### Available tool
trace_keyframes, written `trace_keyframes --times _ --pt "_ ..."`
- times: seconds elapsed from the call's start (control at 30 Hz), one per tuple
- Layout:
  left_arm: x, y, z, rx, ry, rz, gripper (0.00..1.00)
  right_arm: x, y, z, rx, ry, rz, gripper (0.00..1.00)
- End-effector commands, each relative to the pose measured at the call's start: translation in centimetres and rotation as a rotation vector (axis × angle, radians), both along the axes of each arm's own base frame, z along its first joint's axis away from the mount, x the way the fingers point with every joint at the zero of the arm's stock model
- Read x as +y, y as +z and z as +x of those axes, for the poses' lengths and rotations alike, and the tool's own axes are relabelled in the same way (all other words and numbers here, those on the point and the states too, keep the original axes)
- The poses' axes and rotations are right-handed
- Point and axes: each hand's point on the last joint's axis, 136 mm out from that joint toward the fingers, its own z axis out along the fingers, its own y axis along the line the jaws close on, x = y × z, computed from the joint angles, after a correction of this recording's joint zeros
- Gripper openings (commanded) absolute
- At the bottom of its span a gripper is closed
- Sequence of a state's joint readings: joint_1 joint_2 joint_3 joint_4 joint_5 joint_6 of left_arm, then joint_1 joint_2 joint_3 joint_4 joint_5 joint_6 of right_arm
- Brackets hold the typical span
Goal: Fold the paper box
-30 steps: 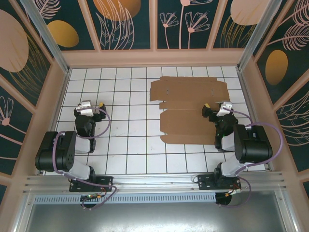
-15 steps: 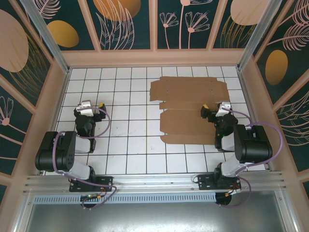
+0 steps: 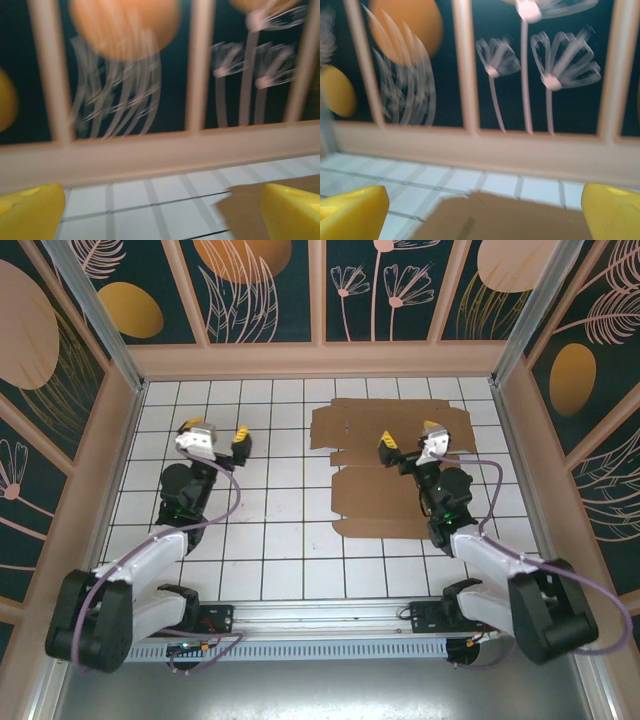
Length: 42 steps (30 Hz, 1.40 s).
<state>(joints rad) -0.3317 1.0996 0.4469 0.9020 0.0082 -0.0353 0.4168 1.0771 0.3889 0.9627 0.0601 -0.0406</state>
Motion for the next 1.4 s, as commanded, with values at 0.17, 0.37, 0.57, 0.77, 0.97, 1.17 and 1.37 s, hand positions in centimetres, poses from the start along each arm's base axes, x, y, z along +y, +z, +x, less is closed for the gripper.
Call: trace_keyframes --times 0.17,0.37,0.57,0.77,0.97,1.17,1.37 --pt "-4.7 -0.5 -1.9 0.630 0.075 -0.193 0.99 1.1 3.8 -1.3 0.456 -0.075 0.163 0.99" --pt "-5.3 -6.3 -4.2 0.894 0.062 -0.280 0.99 -0.4 -1.5 -2.1 0.724 0.015 0.285 0.94" --pt "-5.9 -9.1 -4.1 0.888 0.037 -0.393 0.99 -1.9 -11.8 -2.2 0.978 -0.174 0.154 0.98" --pt "-8.1 -6.4 -3.0 0.823 -0.085 -0.530 0.94 -1.9 -17.7 0.2 1.092 -0.310 -0.089 0.96" --pt "-6.5 -7.6 -1.8 0.845 0.068 -0.377 0.99 -0.2 -23.1 2.2 1.224 -0.286 -0.229 0.99" --pt "-7.2 -7.0 -2.5 0.825 -0.010 -0.427 0.98 2.0 -27.4 1.0 1.343 -0.223 -0.345 0.99" --pt "-7.5 -6.2 -2.5 0.812 -0.039 -0.378 0.99 6.9 -27.9 -1.3 1.410 -0.064 -0.292 0.91"
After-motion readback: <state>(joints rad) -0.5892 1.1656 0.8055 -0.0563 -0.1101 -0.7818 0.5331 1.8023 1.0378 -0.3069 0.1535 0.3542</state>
